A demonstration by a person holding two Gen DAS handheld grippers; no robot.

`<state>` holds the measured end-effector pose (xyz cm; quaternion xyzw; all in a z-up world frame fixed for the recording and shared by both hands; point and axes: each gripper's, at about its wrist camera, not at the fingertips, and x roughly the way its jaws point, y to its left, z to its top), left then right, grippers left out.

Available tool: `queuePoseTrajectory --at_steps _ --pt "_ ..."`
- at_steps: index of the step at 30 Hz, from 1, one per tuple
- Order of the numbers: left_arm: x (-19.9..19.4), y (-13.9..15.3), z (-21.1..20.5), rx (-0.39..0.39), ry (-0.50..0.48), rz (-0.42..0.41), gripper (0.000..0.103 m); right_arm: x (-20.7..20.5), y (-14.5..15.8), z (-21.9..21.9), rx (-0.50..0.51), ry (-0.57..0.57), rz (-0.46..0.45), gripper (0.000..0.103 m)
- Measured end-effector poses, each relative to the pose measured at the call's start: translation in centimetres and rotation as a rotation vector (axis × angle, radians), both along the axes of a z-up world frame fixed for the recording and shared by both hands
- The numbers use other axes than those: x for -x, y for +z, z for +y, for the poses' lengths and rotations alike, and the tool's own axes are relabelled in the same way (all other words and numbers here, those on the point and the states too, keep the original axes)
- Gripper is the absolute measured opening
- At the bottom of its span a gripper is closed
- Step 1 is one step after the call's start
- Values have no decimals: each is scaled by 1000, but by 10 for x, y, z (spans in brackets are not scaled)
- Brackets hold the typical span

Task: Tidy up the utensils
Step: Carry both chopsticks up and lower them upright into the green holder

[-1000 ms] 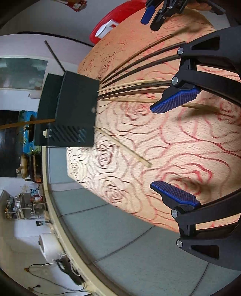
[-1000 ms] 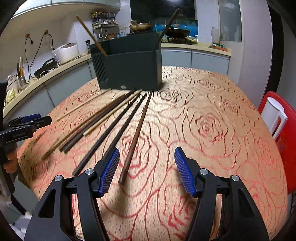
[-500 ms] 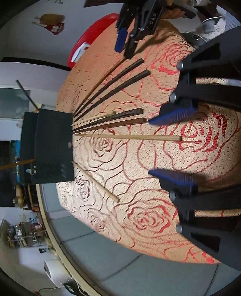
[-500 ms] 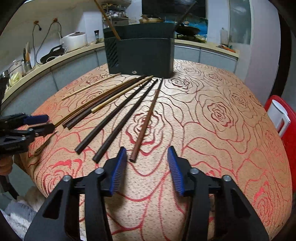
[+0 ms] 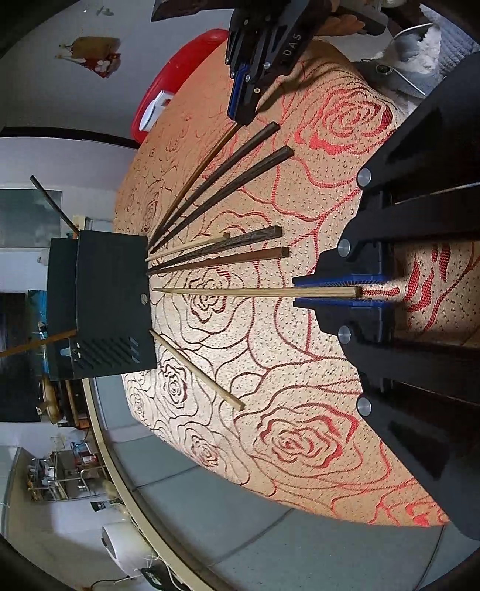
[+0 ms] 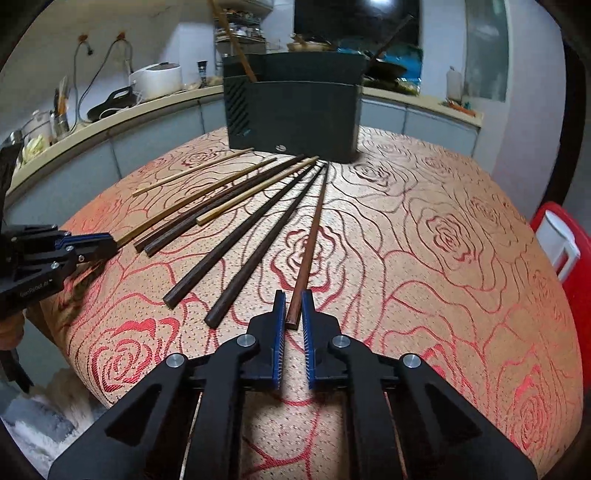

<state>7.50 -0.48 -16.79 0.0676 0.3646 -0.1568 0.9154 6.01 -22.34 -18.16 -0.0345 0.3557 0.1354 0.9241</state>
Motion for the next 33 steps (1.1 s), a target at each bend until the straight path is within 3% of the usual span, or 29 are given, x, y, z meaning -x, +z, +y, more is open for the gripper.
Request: queuePoseTrajectory --at_steps 6,20,33 --pt "4 29 6 1 5 -68 6 0 25 -24 -75 -52 -33 8" --pt "-10 151 13 36 -4 -323 6 -19 129 -58 -203 -66 -243 8" --pt "-77 202 11 94 -10 -293 6 -91 181 -55 -232 -34 -214 8"
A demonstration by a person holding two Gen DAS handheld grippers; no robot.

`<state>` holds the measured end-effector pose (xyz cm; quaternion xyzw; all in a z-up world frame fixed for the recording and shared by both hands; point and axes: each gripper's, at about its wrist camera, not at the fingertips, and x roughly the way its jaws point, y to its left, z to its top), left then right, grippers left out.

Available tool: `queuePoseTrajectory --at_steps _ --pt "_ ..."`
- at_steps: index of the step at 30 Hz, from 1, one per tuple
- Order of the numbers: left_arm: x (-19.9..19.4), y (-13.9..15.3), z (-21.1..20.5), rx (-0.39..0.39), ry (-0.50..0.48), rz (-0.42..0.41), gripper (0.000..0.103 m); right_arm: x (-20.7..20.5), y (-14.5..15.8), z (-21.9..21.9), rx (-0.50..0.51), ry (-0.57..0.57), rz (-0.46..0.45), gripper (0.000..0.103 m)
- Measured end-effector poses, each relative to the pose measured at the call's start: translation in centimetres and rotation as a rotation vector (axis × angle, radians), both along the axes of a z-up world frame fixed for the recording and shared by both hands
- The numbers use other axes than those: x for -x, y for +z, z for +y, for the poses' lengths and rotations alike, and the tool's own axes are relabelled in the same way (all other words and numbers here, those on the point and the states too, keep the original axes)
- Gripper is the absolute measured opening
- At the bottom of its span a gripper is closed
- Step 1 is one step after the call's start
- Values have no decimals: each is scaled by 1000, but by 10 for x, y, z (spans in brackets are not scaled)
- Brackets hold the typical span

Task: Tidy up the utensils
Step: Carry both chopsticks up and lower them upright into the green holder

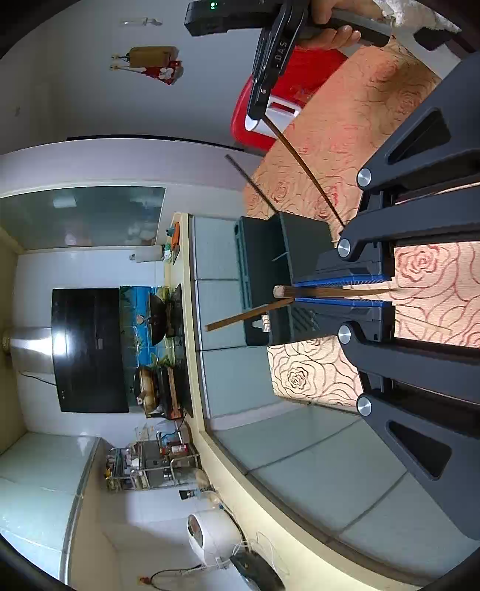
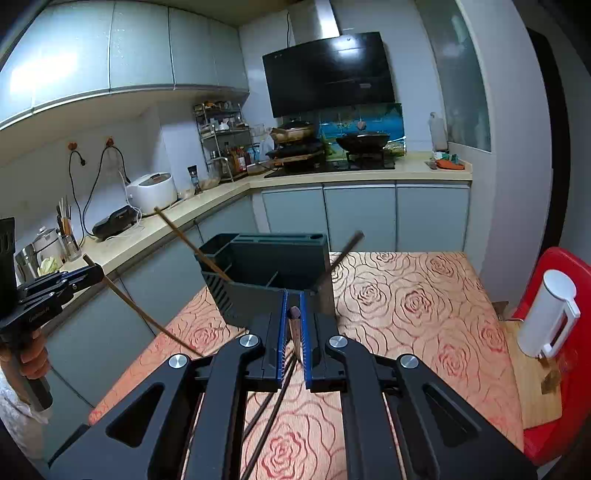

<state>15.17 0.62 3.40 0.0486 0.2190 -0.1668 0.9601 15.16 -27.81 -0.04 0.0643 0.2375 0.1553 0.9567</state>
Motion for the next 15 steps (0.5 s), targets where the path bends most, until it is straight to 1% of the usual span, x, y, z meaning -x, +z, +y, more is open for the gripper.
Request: queuePoseTrajectory --at_steps 5,12,15 --pt "-20 26 -4 5 -12 2 6 -22 30 10 10 20 -5 8" --pt "-33 67 -21 3 -52 -35 6 -35 80 13 12 22 -66 8" --pt "-38 79 -28 -5 -53 -53 6 -42 99 13 5 17 -87 8"
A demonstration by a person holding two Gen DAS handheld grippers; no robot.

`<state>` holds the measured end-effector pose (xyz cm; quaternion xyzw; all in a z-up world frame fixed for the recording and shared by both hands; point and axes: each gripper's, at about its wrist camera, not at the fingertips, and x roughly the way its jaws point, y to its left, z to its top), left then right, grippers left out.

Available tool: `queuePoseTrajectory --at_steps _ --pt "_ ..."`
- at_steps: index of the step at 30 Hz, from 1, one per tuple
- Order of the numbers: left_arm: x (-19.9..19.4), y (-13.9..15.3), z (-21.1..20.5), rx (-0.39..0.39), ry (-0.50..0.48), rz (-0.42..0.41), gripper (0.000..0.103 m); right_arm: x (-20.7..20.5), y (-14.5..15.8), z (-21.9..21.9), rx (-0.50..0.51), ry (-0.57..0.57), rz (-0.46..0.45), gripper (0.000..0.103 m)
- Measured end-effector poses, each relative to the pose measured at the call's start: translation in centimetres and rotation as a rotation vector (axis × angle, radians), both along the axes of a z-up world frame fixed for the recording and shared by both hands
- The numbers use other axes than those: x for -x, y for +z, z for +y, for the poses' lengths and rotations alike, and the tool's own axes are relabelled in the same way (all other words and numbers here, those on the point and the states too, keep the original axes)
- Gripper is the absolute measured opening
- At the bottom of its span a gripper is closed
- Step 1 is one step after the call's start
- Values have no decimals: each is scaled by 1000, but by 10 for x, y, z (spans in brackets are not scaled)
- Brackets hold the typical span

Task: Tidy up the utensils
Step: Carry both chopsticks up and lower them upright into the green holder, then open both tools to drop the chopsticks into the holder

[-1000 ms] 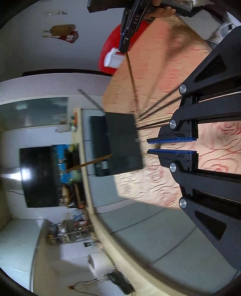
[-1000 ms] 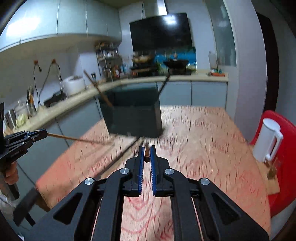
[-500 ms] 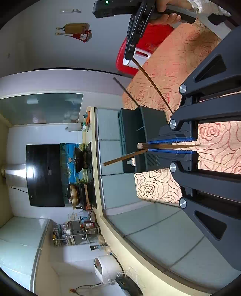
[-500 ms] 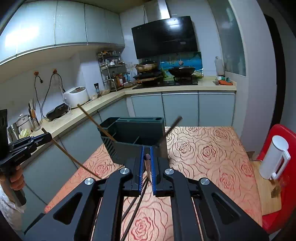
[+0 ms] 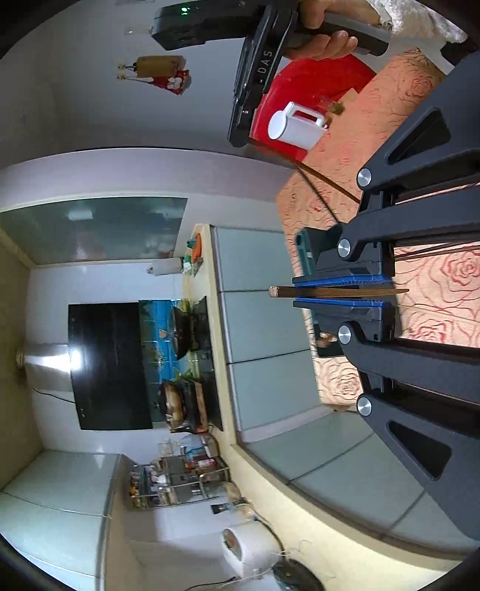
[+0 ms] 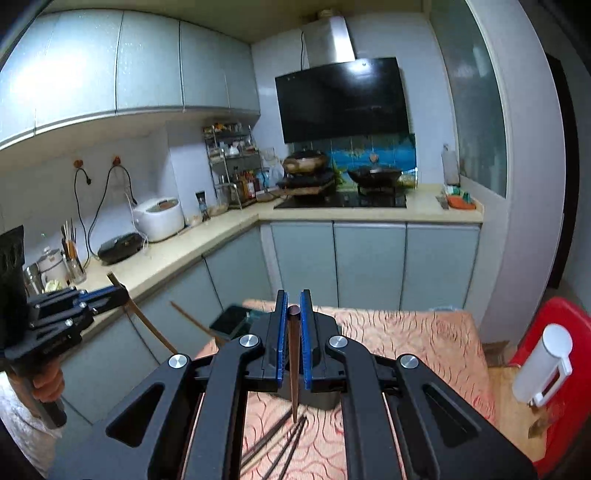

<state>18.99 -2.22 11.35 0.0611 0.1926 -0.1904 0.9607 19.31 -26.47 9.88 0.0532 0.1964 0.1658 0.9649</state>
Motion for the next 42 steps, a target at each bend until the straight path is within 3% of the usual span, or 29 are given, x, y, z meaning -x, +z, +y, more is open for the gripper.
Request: queuePoseTrajectory --at_steps 5,12,24,33,35,36,37,38,39,42 --pt "-14 24 -13 7 9 -42 6 -12 24 3 13 -18 -35 8" --pt "-44 38 -28 32 51 -65 6 -37 33 7 12 -53 -60 8" --pt "-97 -7 -35 17 97 21 6 -83 -3 19 69 -93 32 8" --pt "-107 -26 -26 25 119 63 6 -93 -29 28 87 -77 80 9" --pt "-106 -25 -23 32 123 65 15 -90 -30 32 100 -74 68 11" --pt "-105 -25 -23 33 125 61 21 -89 -30 32 100 -68 67 19" --pt "-102 -23 -23 33 127 50 37 -87 -30 33 95 -64 65 33" --pt "-98 -21 -22 34 132 35 47 -85 -29 32 91 -69 59 41" --pt "-96 -20 -22 35 132 27 48 -82 -28 30 84 -76 48 49" --pt "-87 -17 -22 38 124 13 53 -75 -26 29 79 -68 38 49"
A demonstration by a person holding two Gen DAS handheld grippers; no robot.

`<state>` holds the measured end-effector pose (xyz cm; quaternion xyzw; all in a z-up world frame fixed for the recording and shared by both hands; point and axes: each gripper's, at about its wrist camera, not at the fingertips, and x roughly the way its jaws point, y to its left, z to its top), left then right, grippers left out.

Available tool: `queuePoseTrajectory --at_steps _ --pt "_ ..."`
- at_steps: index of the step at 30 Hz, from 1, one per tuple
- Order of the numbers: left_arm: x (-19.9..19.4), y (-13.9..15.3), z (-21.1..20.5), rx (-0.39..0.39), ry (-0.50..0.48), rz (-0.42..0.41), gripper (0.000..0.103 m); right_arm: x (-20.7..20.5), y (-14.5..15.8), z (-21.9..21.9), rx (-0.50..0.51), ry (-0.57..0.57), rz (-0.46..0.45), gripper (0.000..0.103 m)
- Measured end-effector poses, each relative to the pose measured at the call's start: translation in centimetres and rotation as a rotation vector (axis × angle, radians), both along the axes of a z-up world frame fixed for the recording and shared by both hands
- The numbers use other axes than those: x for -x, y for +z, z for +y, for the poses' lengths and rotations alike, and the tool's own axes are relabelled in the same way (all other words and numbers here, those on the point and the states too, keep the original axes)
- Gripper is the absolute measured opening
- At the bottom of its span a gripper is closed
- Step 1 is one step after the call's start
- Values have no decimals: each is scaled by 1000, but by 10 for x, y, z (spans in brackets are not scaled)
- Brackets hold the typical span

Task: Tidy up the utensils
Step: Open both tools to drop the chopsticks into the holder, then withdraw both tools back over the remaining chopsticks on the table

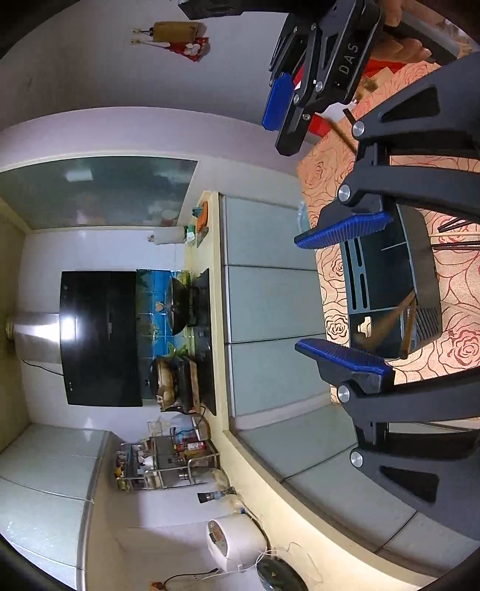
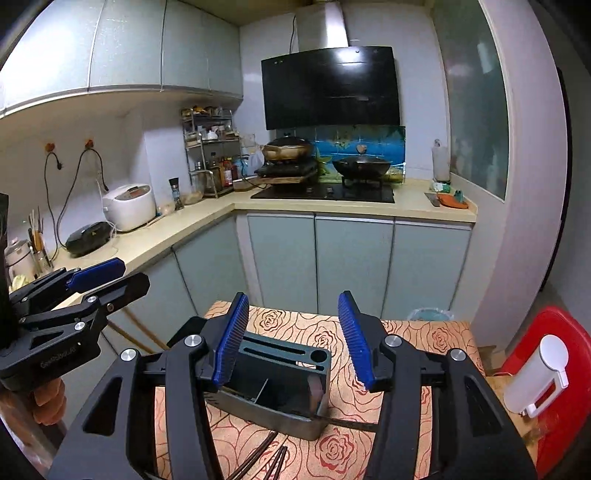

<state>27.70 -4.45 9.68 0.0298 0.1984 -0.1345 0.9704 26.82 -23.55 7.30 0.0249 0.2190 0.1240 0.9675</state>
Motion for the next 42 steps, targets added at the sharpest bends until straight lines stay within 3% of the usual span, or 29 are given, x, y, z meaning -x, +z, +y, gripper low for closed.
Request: queuePoseTrajectory --at_steps 5,15,26,42 --pt "22 0 5 8 -4 -34 69 21 1 -2 16 -2 -22 49" --pt "81 -44 14 -8 -11 -52 73 83 -22 -8 77 -63 -71 54" --pt "140 -130 25 -50 18 5 74 132 -102 -1 111 -110 -5 55" --pt "160 -215 53 -85 111 152 74 165 -198 14 79 -75 146 54"
